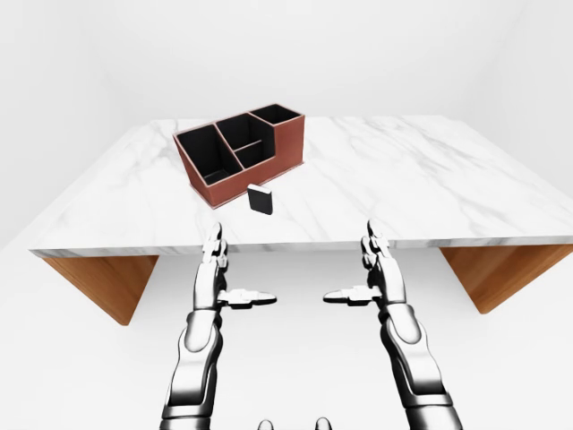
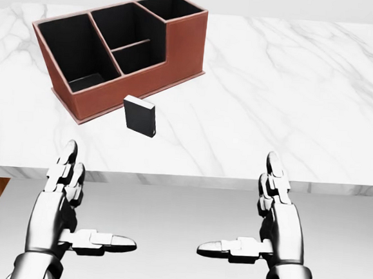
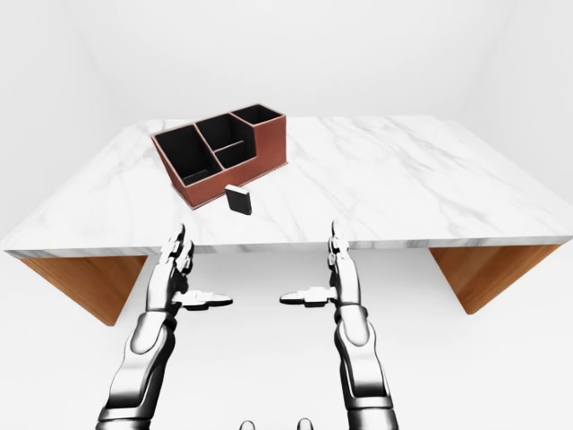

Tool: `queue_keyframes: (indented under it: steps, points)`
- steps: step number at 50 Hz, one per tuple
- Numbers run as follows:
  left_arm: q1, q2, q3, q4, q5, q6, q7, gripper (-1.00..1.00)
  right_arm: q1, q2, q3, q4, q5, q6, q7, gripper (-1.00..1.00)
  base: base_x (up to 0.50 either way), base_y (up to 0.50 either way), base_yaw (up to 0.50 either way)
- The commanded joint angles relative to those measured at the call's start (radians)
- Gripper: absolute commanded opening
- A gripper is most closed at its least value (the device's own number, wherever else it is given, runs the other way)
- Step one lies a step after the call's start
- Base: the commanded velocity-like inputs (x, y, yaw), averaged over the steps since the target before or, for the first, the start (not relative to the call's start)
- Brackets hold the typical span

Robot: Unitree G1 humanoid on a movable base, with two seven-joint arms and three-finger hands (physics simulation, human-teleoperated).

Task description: Pick up the book and place it in the left compartment of the caddy.

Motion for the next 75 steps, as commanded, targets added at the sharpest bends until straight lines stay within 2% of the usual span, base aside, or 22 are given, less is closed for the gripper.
queue_keyframes:
  steps: [1,4,7,11,13,15,21,23,28,30,43,51,57,64,75]
  points:
    - [-0.003,0.016,0.037,-0.016,-0.033,0.006,-0.031,1.0,-0.005,-0.009,-0.015,0.009,0.005,-0.003,0.028,1.0,0.0,0.0,0.0]
    - [-0.002,0.018,0.042,-0.016,-0.042,0.002,-0.037,1.0,-0.012,-0.01,-0.018,0.024,0.004,-0.004,0.023,1.0,0.0,0.0,0.0]
    - [0.014,0.019,0.043,-0.074,-0.047,0.037,-0.038,1.0,0.0,-0.009,-0.013,-0.015,-0.005,0.023,0.018,1.0,0.0,0.0,0.0]
    - [0.028,0.017,0.045,-0.107,-0.05,0.044,-0.042,1.0,0.026,-0.008,0.001,-0.087,-0.026,0.061,0.017,1.0,0.0,0.0,0.0]
    - [0.04,0.016,0.046,-0.144,-0.054,0.064,-0.043,1.0,0.056,-0.004,0.009,-0.172,-0.034,0.091,0.016,1.0,0.0,0.0,0.0]
    - [0.066,0.015,0.05,-0.213,-0.063,0.086,-0.048,1.0,0.077,-0.002,0.015,-0.233,-0.041,0.091,0.017,1.0,0.0,0.0,0.0]
    - [0.089,0.01,0.095,-0.323,-0.116,0.086,-0.047,1.0,0.124,0.0,0.027,-0.349,-0.055,0.091,0.023,1.0,0.0,0.0,0.0]
    - [0.09,0.002,0.153,-0.385,-0.22,0.086,-0.033,1.0,0.128,0.001,0.027,-0.363,-0.06,0.091,0.021,1.0,0.0,0.0,0.0]
    - [0.099,0.016,0.228,-0.478,-0.334,0.086,-0.017,1.0,0.134,0.001,0.027,-0.379,-0.061,0.091,0.023,1.0,0.0,0.0,0.0]
    - [0.116,0.01,0.236,-0.417,-0.333,0.086,-0.049,1.0,0.134,0.002,0.028,-0.383,-0.062,0.091,0.023,1.0,0.0,0.0,0.0]
    - [0.112,0.029,0.299,-0.474,-0.389,0.086,-0.029,1.0,0.165,0.004,0.062,-0.481,-0.082,0.091,0.02,1.0,0.0,0.0,0.0]
    - [0.116,0.028,0.319,-0.499,-0.405,0.086,-0.031,1.0,0.266,-0.011,0.158,-0.768,-0.125,0.091,0.004,1.0,0.0,0.0,0.0]
    - [0.115,0.032,0.336,-0.514,-0.413,0.086,-0.03,1.0,0.274,-0.024,0.173,-0.782,-0.125,0.091,-0.009,1.0,0.0,0.0,0.0]
    - [0.121,0.029,0.344,-0.525,-0.413,0.086,-0.033,1.0,0.323,-0.056,0.259,-0.923,-0.17,0.091,-0.048,1.0,0.0,0.0,0.0]
    - [0.121,0.03,0.353,-0.53,-0.415,0.086,-0.036,1.0,0.306,-0.064,0.255,-0.919,-0.175,0.091,-0.062,1.0,0.0,0.0,0.0]
